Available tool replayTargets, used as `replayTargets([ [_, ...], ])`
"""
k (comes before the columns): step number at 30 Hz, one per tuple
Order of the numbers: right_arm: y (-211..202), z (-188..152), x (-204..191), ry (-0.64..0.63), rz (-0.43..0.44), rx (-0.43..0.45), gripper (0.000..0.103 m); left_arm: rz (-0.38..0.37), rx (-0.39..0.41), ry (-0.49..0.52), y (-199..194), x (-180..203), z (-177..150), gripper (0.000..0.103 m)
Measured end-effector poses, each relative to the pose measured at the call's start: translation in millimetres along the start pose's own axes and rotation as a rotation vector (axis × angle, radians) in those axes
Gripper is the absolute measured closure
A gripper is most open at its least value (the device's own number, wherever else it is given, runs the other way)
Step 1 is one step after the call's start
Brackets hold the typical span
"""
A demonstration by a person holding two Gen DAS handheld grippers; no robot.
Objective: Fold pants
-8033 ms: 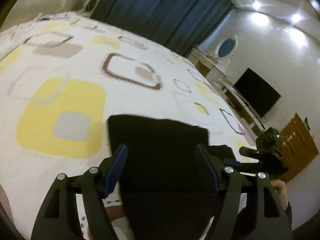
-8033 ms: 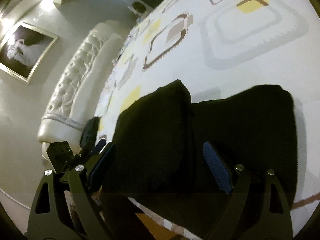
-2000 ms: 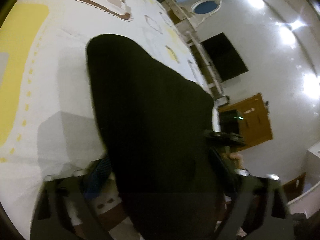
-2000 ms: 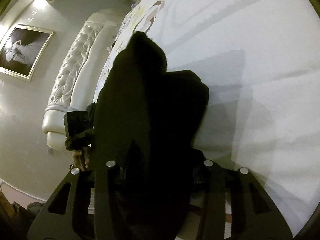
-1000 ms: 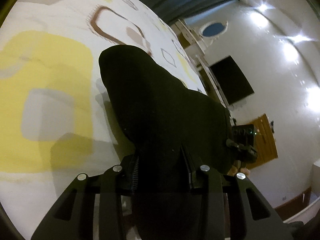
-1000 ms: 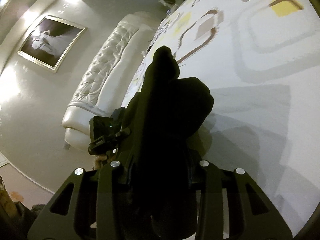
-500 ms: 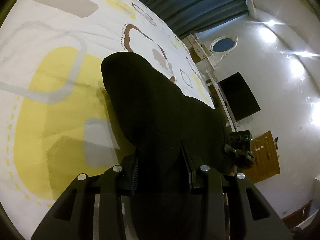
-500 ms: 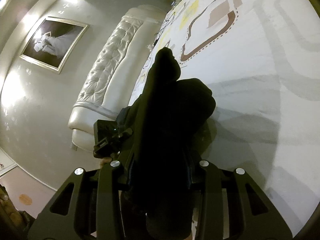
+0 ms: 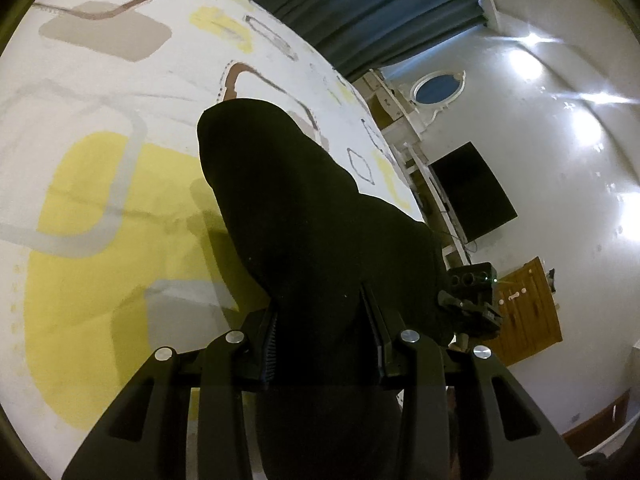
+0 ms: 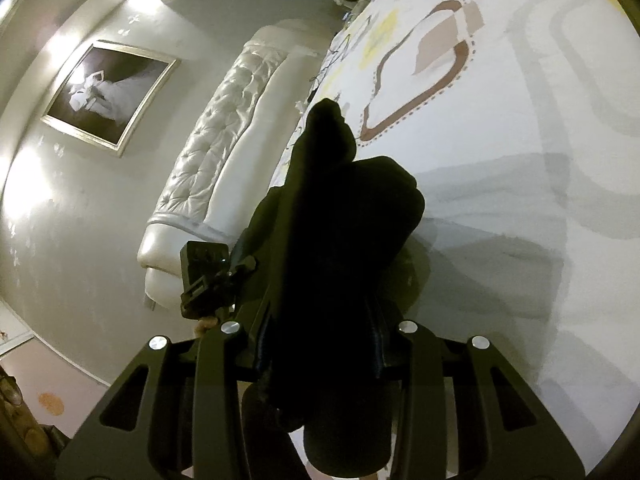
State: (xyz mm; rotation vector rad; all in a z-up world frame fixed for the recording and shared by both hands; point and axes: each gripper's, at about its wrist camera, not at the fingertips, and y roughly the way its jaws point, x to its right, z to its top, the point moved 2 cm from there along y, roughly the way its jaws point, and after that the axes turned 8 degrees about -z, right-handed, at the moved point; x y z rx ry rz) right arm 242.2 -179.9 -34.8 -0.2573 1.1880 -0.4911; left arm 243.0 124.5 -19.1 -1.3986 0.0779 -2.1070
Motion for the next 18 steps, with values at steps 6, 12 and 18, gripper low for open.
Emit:
replayTargets([
  [6, -3, -4, 13, 0.030, 0.002, 0.006, 0.070, -0.016, -0.003, -0.052, 1, -17, -7, 0.066],
  [12, 4, -9, 37, 0.095, -0.089, -0.002, 0.072, 0.028, -0.026, -0.040, 4, -27, -10, 0.061],
  [18, 7, -16, 52, 0.143, -0.081, 0.011, 0.072, 0.041, -0.022, -0.044, 5, -42, -17, 0.046],
])
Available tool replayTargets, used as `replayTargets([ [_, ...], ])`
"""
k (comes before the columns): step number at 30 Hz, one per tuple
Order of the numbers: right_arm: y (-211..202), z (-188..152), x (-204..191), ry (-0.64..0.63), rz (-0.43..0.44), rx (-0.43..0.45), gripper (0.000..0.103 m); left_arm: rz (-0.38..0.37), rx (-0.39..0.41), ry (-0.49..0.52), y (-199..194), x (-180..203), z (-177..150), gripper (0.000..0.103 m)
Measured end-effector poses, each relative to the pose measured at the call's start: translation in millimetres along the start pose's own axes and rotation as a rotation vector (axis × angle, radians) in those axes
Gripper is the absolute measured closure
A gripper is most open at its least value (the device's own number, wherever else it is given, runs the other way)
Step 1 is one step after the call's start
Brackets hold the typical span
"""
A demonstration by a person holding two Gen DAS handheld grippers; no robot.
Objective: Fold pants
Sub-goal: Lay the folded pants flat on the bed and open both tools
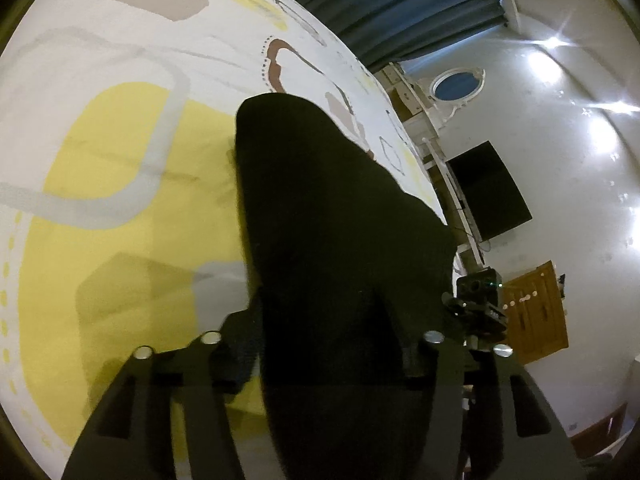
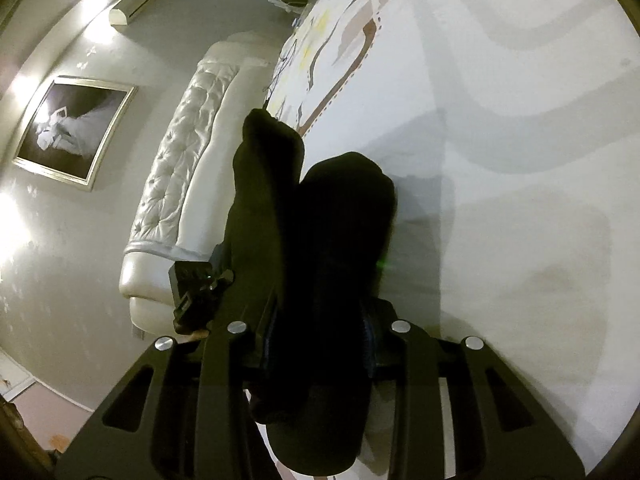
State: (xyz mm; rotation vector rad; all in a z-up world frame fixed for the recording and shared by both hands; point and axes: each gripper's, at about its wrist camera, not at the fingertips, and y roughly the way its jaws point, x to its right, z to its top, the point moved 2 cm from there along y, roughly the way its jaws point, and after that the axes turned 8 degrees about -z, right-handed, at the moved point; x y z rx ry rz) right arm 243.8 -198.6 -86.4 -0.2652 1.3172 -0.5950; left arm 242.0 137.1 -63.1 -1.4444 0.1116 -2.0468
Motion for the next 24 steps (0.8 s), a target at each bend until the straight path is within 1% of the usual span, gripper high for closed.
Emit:
replayTargets([
  [3, -2, -2, 3, 0.011, 0.002, 0.008, 0.072, 0.005, 0.011, 0.008, -3, 0, -2, 0.041],
  [5, -7, -5, 7, 0.022, 0.009, 0.022, 0.072, 0.037, 0.028, 0.031, -9, 3, -4, 0.032],
  [9, -21, -12, 15, 0.044, 0.018, 0.056, 0.071, 0.093, 0.070, 0.061, -23, 7, -9, 0.027],
  [11, -29, -16, 18, 0.049, 0.010, 0.072, 0.067, 0.145, 0.106, 0.079, -32, 11, -16, 0.022],
  [12, -36, -20, 20, 0.054, -0.007, 0.087, 0.067, 0.167, 0.117, 0.088, -36, 12, -19, 0.021],
  [13, -42, -24, 22, 0.054, -0.029, 0.097, 0.067, 0.213, 0.139, 0.109, -42, 16, -26, 0.020],
  [14, -48, -27, 23, 0.053, -0.049, 0.107, 0.065, 0.251, 0.155, 0.126, -46, 19, -30, 0.020],
  [15, -56, -34, 23, 0.048, -0.079, 0.124, 0.062, 0.287, 0.169, 0.141, -50, 22, -34, 0.019],
  [16, -61, -39, 22, 0.044, -0.104, 0.140, 0.057, 0.356, 0.198, 0.169, -56, 27, -43, 0.018],
  [17, -68, -45, 20, 0.037, -0.136, 0.159, 0.048, 0.401, 0.217, 0.188, -59, 30, -48, 0.018],
  [18, -75, -52, 17, 0.023, -0.181, 0.182, 0.043, 0.435, 0.230, 0.204, -61, 33, -53, 0.018],
  [19, -80, -58, 13, 0.006, -0.228, 0.204, 0.031, 0.487, 0.245, 0.228, -64, 38, -60, 0.018],
  [20, -84, -66, 8, -0.013, -0.279, 0.224, 0.022, 0.542, 0.256, 0.253, -64, 42, -68, 0.018],
  [21, -86, -76, 0, -0.042, -0.359, 0.245, 0.020, 0.595, 0.267, 0.275, -64, 47, -76, 0.018],
  [23, -86, -92, -10, -0.090, -0.477, 0.267, 0.018, 0.660, 0.275, 0.302, -61, 54, -86, 0.017],
  [24, -84, -103, -17, -0.118, -0.552, 0.279, 0.017, 0.683, 0.278, 0.315, -59, 58, -92, 0.017],
])
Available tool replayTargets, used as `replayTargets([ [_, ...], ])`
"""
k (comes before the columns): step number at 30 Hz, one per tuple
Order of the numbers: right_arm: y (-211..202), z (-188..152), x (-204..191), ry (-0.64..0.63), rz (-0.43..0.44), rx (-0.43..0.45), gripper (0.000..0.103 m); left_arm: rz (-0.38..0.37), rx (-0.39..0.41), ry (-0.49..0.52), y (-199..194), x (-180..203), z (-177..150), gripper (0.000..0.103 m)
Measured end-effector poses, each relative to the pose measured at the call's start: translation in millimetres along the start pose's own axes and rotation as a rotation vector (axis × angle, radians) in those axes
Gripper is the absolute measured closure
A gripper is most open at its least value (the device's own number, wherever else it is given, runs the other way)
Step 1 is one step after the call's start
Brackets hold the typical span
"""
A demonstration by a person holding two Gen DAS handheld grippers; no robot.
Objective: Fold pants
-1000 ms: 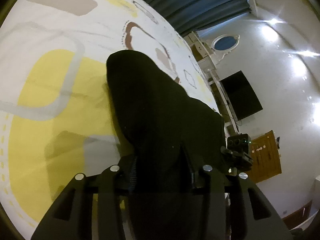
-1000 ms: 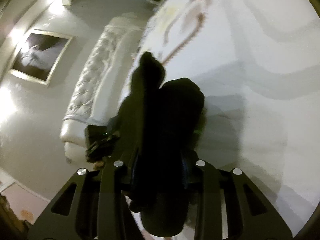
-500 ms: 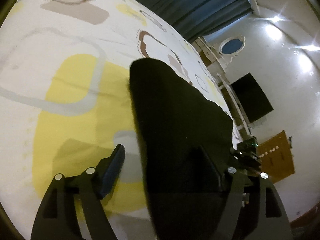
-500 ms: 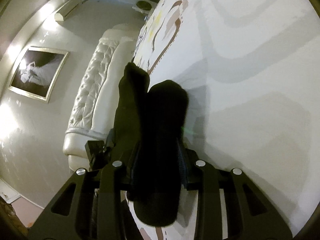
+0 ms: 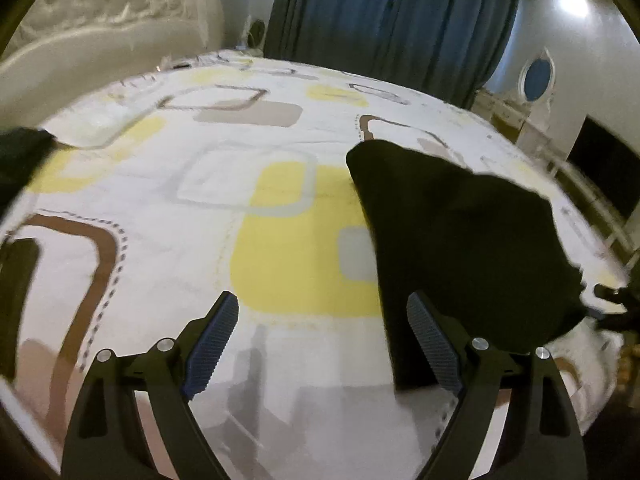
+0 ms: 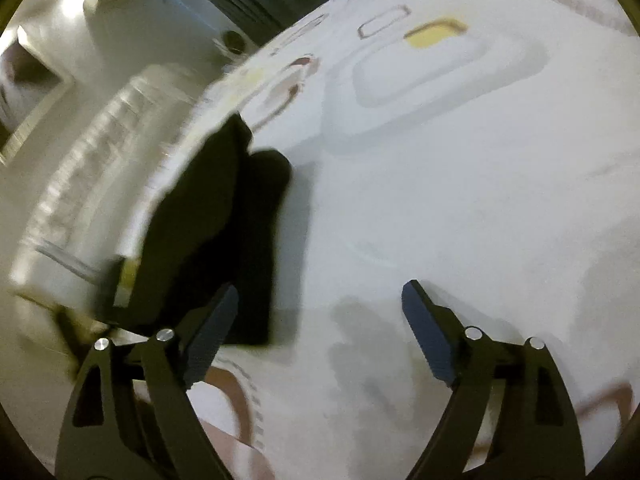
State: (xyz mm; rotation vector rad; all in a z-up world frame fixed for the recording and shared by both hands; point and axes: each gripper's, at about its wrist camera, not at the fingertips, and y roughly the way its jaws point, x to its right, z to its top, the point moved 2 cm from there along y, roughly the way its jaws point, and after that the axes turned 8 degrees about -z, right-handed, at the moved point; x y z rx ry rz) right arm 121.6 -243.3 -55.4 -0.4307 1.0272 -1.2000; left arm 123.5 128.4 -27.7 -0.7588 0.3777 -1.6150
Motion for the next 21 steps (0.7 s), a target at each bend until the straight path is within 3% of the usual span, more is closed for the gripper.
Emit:
replayTargets([
  [5, -8, -37, -29, -0.103, -0.193, 0.045, 0.012, 0.111, 0.019, -0.007, -13, 19, -16, 0.017],
  [9, -3, -66, -60, -0.205, -0.308, 0.071, 0.011, 0.059, 0.053, -0.031, -26, 33, -28, 0.017],
  [12, -2, -81, -79, -0.235, -0.310, 0.084, 0.011, 0.004, 0.034, -0.040, -30, 44, -39, 0.017],
  [18, 0, -100, -111, -0.313, -0.461, 0.132, 0.011, 0.084, 0.009, 0.047, -29, 71, -54, 0.017],
  [21, 2, -104, -119, -0.318, -0.433, 0.126, 0.011, 0.055, 0.017, 0.011, -27, 71, -55, 0.017],
])
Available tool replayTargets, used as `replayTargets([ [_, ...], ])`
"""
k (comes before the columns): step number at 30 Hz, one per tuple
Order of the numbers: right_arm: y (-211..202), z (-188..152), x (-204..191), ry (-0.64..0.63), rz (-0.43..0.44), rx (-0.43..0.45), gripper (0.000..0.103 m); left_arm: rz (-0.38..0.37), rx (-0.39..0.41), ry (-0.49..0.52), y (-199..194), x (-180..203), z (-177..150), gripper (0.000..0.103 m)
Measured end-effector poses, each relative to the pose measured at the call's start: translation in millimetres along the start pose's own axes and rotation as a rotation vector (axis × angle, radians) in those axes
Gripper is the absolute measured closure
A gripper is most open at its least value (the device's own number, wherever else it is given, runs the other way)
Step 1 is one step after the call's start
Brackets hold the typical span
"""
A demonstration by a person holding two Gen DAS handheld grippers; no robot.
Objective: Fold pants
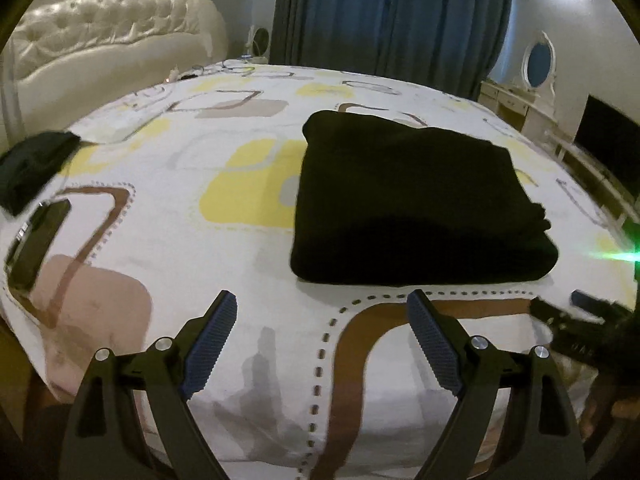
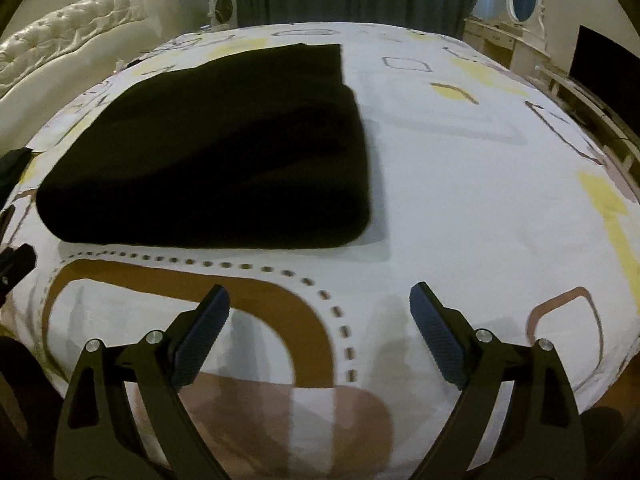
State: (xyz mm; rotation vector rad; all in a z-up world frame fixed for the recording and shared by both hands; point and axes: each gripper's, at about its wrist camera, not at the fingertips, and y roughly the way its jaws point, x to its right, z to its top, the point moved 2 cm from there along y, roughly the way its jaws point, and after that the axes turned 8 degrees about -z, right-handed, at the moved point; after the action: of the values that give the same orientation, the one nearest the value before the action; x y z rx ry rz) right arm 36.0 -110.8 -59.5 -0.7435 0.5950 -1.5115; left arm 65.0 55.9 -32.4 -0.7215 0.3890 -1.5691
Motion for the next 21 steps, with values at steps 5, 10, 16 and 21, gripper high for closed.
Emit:
replayTargets([
  [5, -8, 4, -7, -0.006, 0.017, 0.020, 0.011, 0.007, 0.029, 0.026, 0, 11, 2, 0.017],
  [10, -16, 11, -13, 0.007, 0.021, 0.049, 0.011, 0.047, 0.086, 0.087, 0, 25, 5, 0.017],
  [16, -17, 11, -16, 0.003, 0.019, 0.056, 0.011, 0.018, 0.075, 0.079, 4, 29, 5, 0.017],
  [21, -16, 11, -19, 0.000, 0.023, 0.047, 0.011, 0.019, 0.070, 0.070, 5, 29, 5, 0.017],
])
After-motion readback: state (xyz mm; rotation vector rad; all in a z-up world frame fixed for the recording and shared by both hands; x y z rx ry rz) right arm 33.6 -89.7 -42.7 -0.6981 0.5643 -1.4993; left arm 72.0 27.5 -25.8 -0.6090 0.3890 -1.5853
